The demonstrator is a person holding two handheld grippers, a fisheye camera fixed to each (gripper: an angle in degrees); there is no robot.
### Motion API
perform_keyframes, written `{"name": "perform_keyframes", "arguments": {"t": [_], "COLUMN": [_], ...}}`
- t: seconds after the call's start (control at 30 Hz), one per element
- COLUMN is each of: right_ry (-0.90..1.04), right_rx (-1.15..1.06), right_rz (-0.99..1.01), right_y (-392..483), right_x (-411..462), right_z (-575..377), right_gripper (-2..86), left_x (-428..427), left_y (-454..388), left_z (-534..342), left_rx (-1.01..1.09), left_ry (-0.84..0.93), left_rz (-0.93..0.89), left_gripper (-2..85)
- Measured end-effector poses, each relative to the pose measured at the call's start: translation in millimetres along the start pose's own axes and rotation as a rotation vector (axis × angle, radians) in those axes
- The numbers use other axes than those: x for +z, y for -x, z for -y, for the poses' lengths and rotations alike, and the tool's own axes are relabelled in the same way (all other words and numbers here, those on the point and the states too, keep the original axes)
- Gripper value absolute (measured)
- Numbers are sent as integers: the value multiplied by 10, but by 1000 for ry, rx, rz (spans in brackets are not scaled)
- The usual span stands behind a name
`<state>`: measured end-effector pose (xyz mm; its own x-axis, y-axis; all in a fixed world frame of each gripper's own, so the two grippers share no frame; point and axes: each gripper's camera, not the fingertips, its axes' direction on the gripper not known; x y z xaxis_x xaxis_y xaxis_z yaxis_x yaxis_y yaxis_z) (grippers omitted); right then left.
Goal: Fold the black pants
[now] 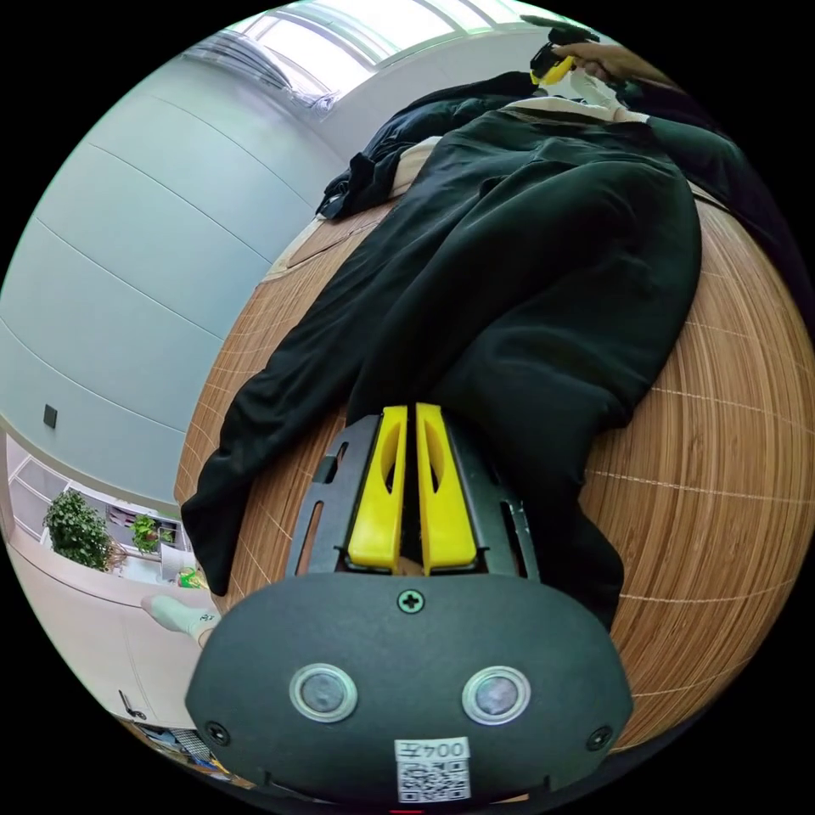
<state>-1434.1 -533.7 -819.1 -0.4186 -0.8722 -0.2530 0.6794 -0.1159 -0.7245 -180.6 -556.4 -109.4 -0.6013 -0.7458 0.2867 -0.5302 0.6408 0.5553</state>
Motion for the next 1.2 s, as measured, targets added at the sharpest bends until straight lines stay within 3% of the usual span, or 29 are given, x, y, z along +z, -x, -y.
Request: {"name": "perform_keyframes", "arguments": {"t": [0.1, 0.2, 0.33, 0.37, 0.57, 0.7, 0.87, 1.07, 1.2], "right_ry": [-26, 129, 337, 226, 352, 249, 32, 96, 192], "right_rx": [-256, -601, -808, -814, -762, -659, -616, -740, -768], "right_rz": [60, 95, -120, -142, -317, -341, -52, -42, -82], "right_y": [391, 1099, 1670, 1695, 1613, 1660, 2109, 2689, 2757], "right_x": [-315, -205, 276, 194, -48, -427, -1154, -1109, -1022], "right_z": [-329, -951, -1640, -1767, -1809, -1785, -2092, -2302, -2177], "right_gripper": [44, 41, 39, 36, 16, 3, -5, -7, -6], "left_x": [-10, -21, -40, -45, -318, -766, -1292, -746, -496], "left_y": [1, 14, 105, 126, 54, 83, 329, 351, 483], "left_z": [13, 35, 94, 109, 256, 244, 1, -314, -192], "left_rx": [5, 9, -10, -20, -52, -91, -114, -125, -31], "left_ry": [-2, 0, 17, 23, -4, 9, 263, 621, 563], "left_rz": [11, 17, -14, -24, -229, -236, -110, -174, 15], "left_gripper": [24, 24, 24, 24, 21, 14, 6, 5, 4]}}
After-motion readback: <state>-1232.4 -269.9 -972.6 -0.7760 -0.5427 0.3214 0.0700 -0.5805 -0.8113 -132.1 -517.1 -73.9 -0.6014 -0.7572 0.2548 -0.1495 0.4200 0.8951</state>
